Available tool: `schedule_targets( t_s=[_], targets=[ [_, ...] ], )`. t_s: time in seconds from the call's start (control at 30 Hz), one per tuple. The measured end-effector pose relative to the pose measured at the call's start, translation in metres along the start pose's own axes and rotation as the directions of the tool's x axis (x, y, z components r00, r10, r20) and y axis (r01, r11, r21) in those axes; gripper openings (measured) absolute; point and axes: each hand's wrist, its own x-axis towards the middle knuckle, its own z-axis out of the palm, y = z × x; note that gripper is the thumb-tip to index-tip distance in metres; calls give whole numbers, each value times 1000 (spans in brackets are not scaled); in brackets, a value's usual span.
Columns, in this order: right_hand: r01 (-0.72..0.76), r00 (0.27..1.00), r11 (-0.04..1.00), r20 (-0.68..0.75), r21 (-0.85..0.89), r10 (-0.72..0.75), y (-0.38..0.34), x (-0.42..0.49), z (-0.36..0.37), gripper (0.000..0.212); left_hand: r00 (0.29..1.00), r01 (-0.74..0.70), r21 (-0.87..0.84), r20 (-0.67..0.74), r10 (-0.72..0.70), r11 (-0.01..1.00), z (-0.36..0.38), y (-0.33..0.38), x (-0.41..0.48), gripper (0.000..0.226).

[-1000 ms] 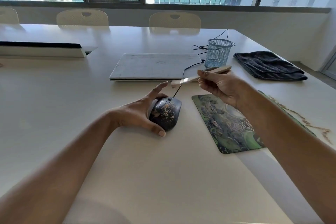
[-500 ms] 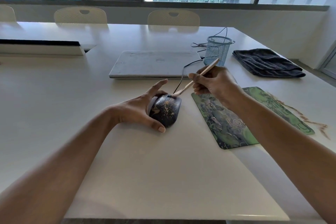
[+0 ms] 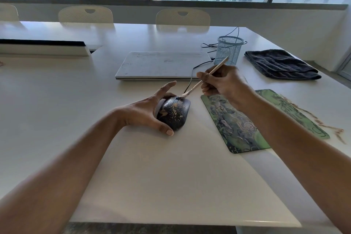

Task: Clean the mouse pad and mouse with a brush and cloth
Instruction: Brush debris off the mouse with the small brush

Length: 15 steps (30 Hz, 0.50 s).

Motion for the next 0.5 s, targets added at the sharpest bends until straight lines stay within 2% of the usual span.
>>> schedule_targets(
  t_s=[0.17,0.37,0.5],
  targets=[
    [5,1000,995,1,-102,-5,-8,-3,-10,16,1000,-1,10,-5,2,1000,1,-1,1,122],
    [54,998,997,27,51,-56,-12,-8,7,13,1000,-2,11,5,2,1000,0,-4,2,122],
    [37,998,999,49,20,-38,-8,-13,5,12,1000,10,13,4,-10,1000,0,-5,2,124]
  ],
)
